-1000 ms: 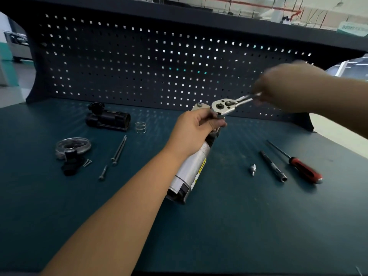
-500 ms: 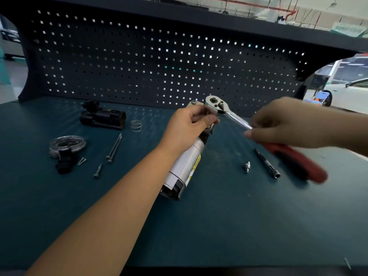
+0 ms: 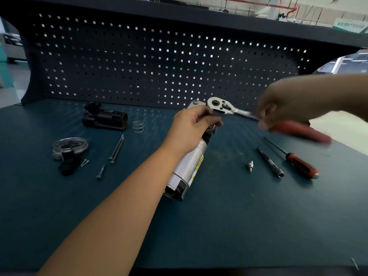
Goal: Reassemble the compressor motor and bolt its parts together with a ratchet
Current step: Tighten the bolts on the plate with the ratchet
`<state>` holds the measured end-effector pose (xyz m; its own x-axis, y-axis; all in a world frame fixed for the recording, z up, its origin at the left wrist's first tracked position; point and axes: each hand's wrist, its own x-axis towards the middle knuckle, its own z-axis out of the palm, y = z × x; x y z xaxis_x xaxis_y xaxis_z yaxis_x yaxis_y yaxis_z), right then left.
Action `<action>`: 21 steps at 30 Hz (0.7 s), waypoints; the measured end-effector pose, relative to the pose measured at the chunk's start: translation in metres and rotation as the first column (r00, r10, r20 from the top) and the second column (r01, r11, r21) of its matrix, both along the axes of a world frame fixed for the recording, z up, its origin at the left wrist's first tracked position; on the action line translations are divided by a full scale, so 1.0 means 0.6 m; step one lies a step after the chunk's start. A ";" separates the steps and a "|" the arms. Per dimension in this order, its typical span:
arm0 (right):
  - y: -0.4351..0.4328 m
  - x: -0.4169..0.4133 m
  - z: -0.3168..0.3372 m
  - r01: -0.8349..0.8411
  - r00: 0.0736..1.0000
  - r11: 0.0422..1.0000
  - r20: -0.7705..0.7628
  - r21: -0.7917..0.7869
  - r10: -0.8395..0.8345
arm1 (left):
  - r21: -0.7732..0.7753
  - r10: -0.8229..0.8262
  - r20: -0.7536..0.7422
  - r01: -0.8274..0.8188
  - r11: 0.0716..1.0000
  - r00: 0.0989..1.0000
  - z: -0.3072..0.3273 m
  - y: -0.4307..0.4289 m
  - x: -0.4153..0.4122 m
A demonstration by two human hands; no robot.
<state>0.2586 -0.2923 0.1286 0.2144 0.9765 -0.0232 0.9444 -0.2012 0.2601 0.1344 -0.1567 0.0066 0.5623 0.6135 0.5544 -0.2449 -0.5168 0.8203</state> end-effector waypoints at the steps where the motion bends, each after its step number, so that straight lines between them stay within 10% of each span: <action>1: 0.009 0.009 0.008 -0.006 0.995 0.997 0.102 0.072 -0.002 | 0.005 -0.001 0.000 0.001 1.000 1.000 0.001 0.000 0.001; 5: 0.054 0.029 0.008 -0.203 0.928 0.925 0.366 0.320 0.077 | 0.027 -0.011 0.008 0.011 1.000 1.000 -0.001 0.000 0.000; 12: 0.002 0.013 -0.027 -0.074 0.921 0.973 0.388 0.218 -0.017 | 0.017 -0.018 0.024 0.018 1.000 1.000 -0.001 0.003 -0.003; 16: -0.034 -0.055 -0.065 0.069 0.975 0.986 -0.219 0.151 -0.035 | 0.035 -0.035 0.022 0.034 0.999 0.999 -0.001 0.001 -0.003; 21: -0.004 -0.121 -0.103 0.164 0.548 0.968 -0.833 0.189 0.070 | 0.036 0.029 0.020 -0.029 0.999 0.999 -0.003 0.003 -0.005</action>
<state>0.1859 -0.2946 0.0666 0.2584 0.9660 -0.0064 0.6983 -0.1913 -0.6897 0.1315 -0.1549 0.0050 0.5336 0.6089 0.5870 -0.2451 -0.5530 0.7963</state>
